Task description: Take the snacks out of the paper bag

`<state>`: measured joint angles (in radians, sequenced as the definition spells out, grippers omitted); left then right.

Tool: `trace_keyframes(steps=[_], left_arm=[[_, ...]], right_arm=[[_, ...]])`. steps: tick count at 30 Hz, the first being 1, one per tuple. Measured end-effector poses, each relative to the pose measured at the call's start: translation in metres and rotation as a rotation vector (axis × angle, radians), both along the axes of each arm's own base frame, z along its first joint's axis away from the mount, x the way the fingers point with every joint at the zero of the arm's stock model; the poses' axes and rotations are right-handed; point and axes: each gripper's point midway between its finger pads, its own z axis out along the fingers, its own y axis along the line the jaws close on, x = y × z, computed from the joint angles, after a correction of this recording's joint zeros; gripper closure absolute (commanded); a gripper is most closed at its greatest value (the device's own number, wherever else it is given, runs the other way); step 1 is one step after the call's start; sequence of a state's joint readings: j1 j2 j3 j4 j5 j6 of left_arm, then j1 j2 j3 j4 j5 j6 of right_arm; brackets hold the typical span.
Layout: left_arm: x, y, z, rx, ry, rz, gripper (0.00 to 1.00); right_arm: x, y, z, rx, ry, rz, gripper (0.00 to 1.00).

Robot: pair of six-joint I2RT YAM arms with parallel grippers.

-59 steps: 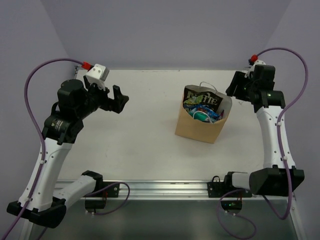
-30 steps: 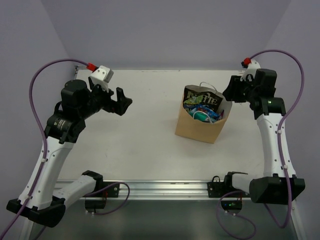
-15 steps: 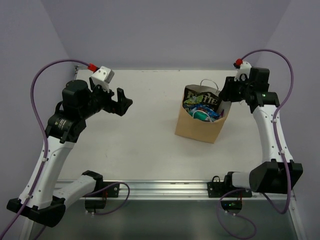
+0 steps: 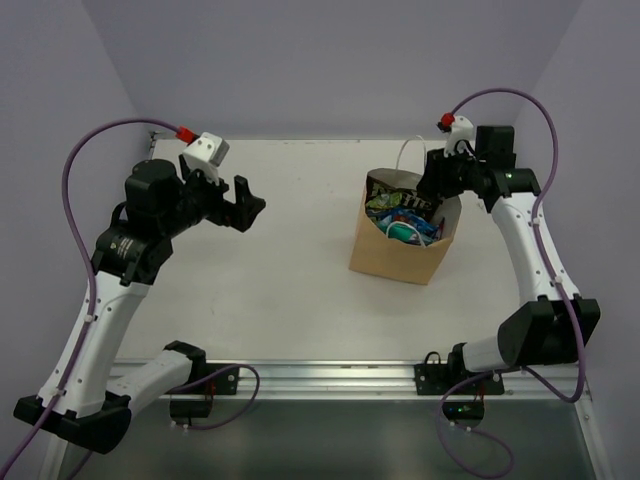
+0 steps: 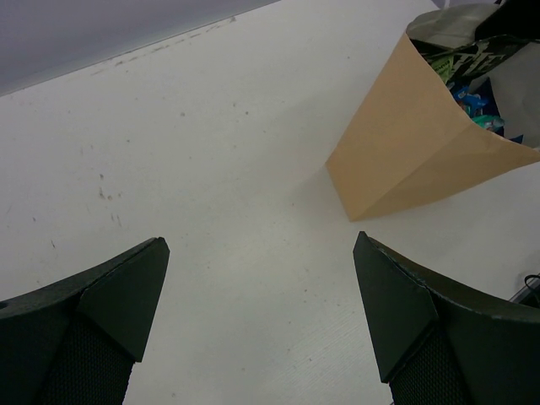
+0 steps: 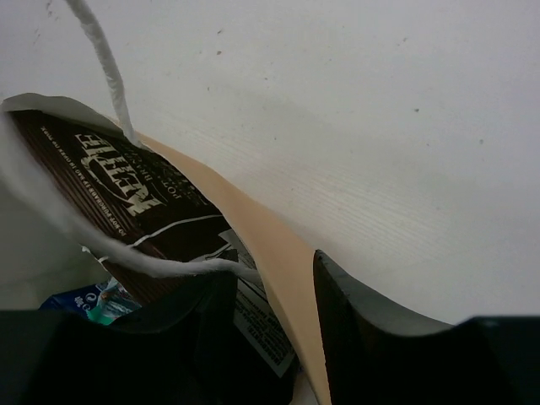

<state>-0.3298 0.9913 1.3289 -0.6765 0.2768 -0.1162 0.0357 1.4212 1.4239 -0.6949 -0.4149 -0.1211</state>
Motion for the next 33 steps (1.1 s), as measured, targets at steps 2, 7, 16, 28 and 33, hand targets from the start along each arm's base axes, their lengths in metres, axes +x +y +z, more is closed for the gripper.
trace_keyframes(steps=[2, 7, 16, 28, 33], left_arm=[[0.001, 0.000, -0.001, 0.001, 0.003, 0.000, 0.00], [0.002, -0.001, -0.003, 0.004, 0.011, 0.000, 0.00], [0.004, -0.001, -0.006, 0.007, 0.021, 0.000, 0.00], [0.009, -0.004, -0.012, 0.012, 0.044, -0.006, 0.00], [0.017, -0.012, -0.016, 0.006, 0.073, -0.027, 0.00]], right_arm=[[0.003, 0.001, 0.002, -0.005, -0.009, 0.007, 0.56], [0.006, 0.001, 0.009, -0.009, -0.034, 0.013, 0.60], [0.010, 0.001, 0.014, -0.008, -0.057, 0.012, 0.76], [0.015, -0.001, 0.018, -0.039, -0.050, 0.007, 1.00], [0.014, -0.017, 0.030, -0.116, -0.087, -0.097, 1.00]])
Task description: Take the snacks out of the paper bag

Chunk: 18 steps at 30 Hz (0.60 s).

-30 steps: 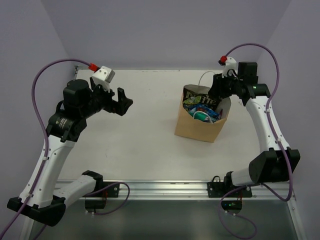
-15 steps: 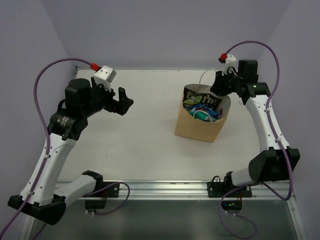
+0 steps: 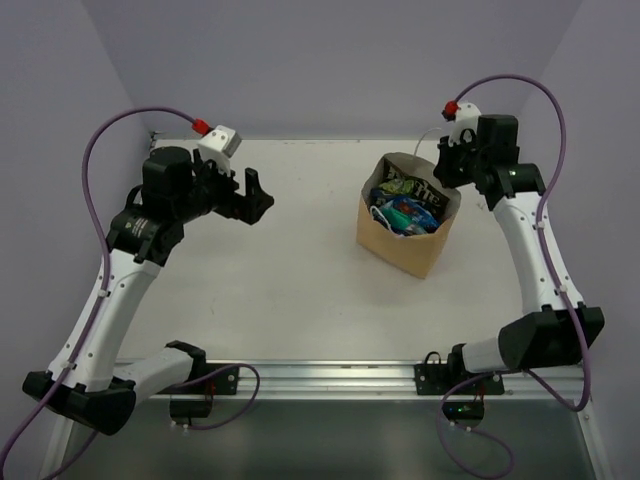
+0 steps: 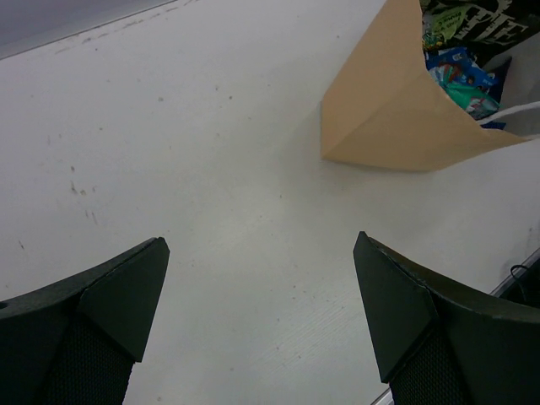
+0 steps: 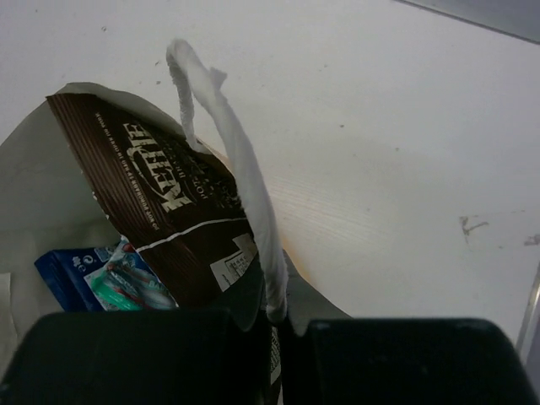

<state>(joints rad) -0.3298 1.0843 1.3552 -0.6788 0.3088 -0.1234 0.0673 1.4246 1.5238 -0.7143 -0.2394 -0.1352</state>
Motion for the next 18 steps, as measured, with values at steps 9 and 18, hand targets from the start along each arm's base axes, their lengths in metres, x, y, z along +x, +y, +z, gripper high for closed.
trace_keyframes(steps=[9, 18], left_arm=[[0.006, -0.039, -0.003, -0.113, 0.087, -0.096, 0.00], [-0.005, -0.149, -0.015, -0.139, 0.085, -0.286, 0.07]], right_arm=[[-0.040, -0.006, 0.032, -0.052, -0.163, -0.127, 1.00], [-0.043, -0.004, 0.012, -0.046, -0.169, -0.171, 1.00]])
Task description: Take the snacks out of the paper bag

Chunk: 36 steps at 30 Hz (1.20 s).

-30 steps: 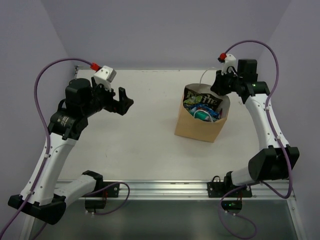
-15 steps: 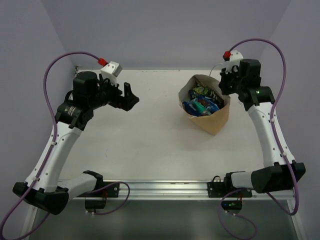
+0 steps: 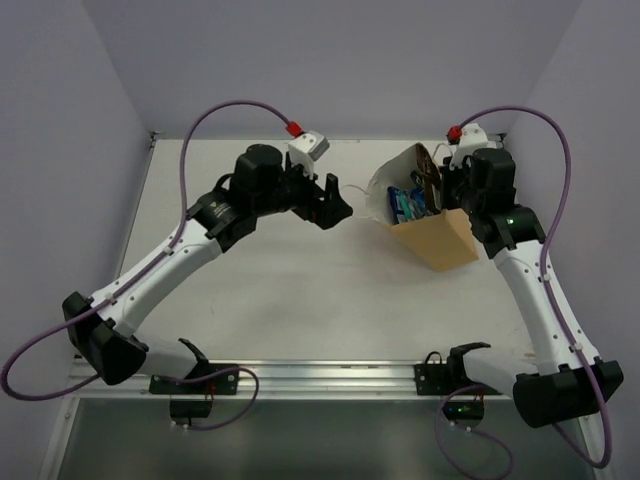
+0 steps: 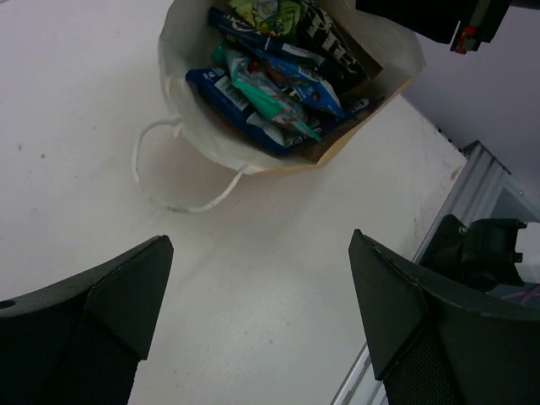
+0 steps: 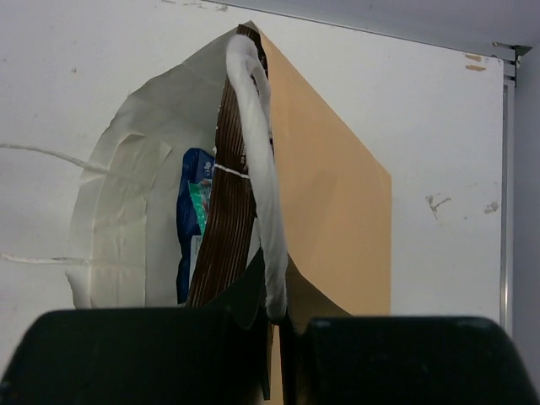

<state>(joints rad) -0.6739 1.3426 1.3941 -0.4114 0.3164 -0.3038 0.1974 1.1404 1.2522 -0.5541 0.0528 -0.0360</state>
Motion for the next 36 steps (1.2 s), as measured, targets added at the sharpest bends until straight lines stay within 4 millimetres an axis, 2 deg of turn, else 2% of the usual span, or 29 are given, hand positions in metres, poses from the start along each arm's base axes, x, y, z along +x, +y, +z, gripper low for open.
trace_keyframes(steps=[4, 8, 17, 21, 25, 27, 31, 36], left_arm=[[0.009, -0.043, -0.012, 0.017, -0.026, -0.017, 0.09], [0.014, -0.067, -0.022, 0.034, -0.042, -0.027, 0.11], [0.015, -0.082, -0.013, 0.017, -0.146, -0.037, 0.13], [0.010, -0.086, -0.033, 0.036, -0.160, -0.063, 0.18], [0.005, -0.085, -0.067, 0.102, -0.161, -0.096, 0.22], [0.006, -0.084, -0.078, 0.136, -0.183, -0.115, 0.22], [0.010, -0.085, -0.086, 0.183, -0.280, -0.165, 0.23], [0.014, -0.090, -0.086, 0.225, -0.434, -0.249, 0.25]], right_arm=[[-0.001, 0.004, 0.000, 0.019, -0.019, 0.020, 1.00], [-0.005, 0.014, 0.000, 0.038, -0.022, 0.075, 1.00], [-0.018, 0.037, 0.003, 0.054, -0.022, 0.242, 1.00], [-0.021, 0.042, 0.004, 0.056, -0.027, 0.280, 1.00], [-0.022, 0.045, 0.002, 0.061, -0.027, 0.296, 1.00], [-0.023, 0.046, 0.002, 0.063, -0.026, 0.305, 1.00], [-0.024, 0.048, 0.001, 0.063, -0.026, 0.319, 1.00], [-0.027, 0.048, 0.002, 0.050, -0.035, 0.329, 1.00]])
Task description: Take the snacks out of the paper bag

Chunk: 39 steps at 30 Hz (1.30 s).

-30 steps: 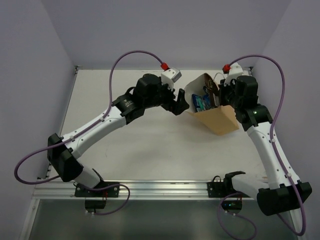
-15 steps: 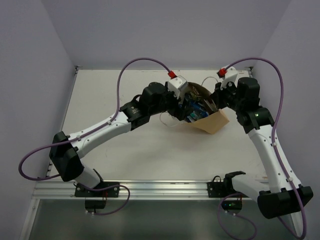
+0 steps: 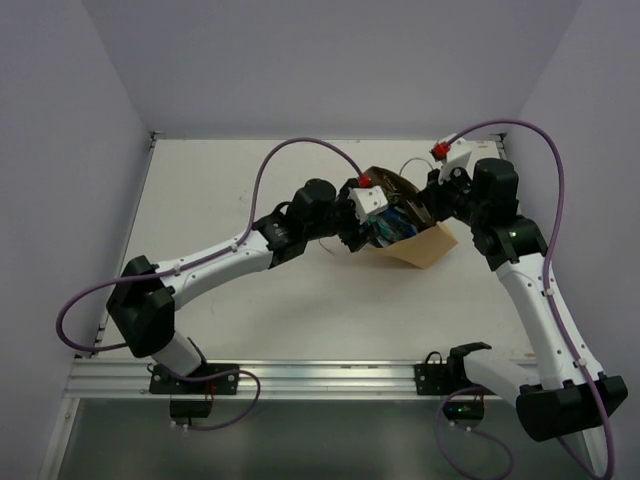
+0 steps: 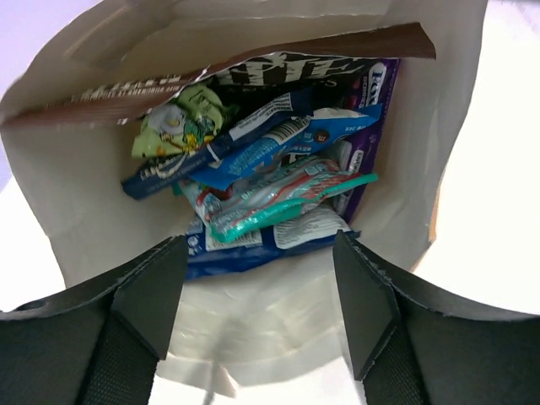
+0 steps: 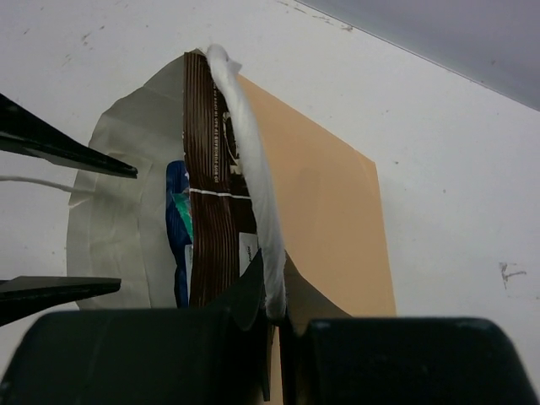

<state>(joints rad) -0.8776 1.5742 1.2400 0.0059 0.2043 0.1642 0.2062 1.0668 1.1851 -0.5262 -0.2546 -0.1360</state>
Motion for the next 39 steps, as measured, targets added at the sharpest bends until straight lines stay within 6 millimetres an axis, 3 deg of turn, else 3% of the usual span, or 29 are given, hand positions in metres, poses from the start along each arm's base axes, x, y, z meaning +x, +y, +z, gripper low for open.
trace_keyframes(steps=[3, 11, 19, 27, 32, 39], left_arm=[[0.003, -0.004, -0.005, 0.038, -0.081, -0.055, 0.36], [0.011, -0.011, -0.034, 0.132, -0.197, -0.172, 0.46], [0.015, -0.015, -0.050, 0.172, -0.229, -0.206, 0.41], [0.019, -0.017, -0.047, 0.171, -0.261, -0.206, 0.41], [0.025, -0.025, -0.048, 0.164, -0.268, -0.207, 0.49], [0.021, -0.031, -0.044, 0.153, -0.257, -0.242, 0.50]], right_arm=[[-0.002, 0.001, 0.000, -0.003, -0.003, 0.008, 1.00], [-0.010, 0.008, -0.001, -0.011, 0.000, 0.037, 1.00], [-0.021, 0.011, -0.003, -0.001, 0.000, 0.065, 1.00], [-0.023, 0.014, -0.004, 0.004, -0.002, 0.077, 1.00], [-0.023, 0.015, -0.005, 0.005, -0.003, 0.079, 1.00], [-0.023, 0.018, -0.006, 0.008, -0.008, 0.089, 1.00]])
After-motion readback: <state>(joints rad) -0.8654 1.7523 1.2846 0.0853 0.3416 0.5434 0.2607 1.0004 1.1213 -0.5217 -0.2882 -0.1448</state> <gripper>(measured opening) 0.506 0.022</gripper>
